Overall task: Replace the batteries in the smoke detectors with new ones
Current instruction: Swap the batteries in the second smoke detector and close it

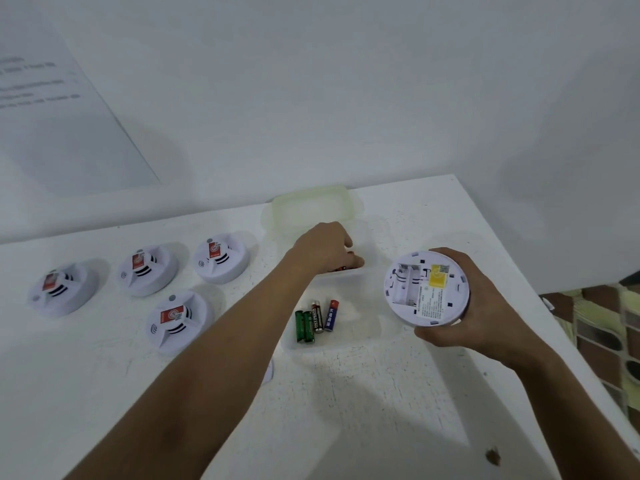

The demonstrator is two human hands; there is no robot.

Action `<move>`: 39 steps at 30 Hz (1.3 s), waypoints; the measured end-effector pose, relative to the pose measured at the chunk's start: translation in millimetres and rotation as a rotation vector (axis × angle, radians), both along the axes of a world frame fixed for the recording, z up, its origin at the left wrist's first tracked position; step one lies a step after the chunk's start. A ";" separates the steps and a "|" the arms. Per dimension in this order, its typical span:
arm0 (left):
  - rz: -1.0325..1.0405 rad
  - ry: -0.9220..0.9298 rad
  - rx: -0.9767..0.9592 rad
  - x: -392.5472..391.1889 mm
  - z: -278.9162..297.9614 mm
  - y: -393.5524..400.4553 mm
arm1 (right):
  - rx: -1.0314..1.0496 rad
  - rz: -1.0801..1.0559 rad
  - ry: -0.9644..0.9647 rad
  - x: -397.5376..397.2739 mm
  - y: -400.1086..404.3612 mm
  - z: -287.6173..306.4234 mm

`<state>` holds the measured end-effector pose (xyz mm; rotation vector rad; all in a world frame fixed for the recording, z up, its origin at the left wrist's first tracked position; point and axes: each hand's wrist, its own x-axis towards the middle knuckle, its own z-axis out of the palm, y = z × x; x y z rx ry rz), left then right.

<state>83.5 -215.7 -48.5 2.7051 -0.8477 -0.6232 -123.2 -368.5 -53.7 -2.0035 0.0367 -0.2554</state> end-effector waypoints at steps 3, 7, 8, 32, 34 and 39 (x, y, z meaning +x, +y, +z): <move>-0.013 0.038 -0.043 2.9 -5.7 0.2 | 0.018 -0.004 0.009 -1.2 -3.0 -4.0; 0.046 0.073 -0.197 2.5 -11.6 1.8 | 0.015 -0.011 0.013 0.6 -2.8 -8.0; 0.076 0.075 -0.238 2.3 -11.9 1.8 | 0.016 -0.011 0.010 1.4 -2.4 -8.6; -0.029 -0.111 -0.809 -94.7 30.5 33.5 | -0.045 0.058 -0.066 11.5 16.0 5.5; -0.054 -0.046 -0.810 -96.4 29.0 38.6 | -0.025 0.041 -0.075 11.1 14.2 7.1; -0.218 0.206 -0.672 -89.6 24.7 58.5 | 0.015 0.091 -0.056 10.7 10.6 6.6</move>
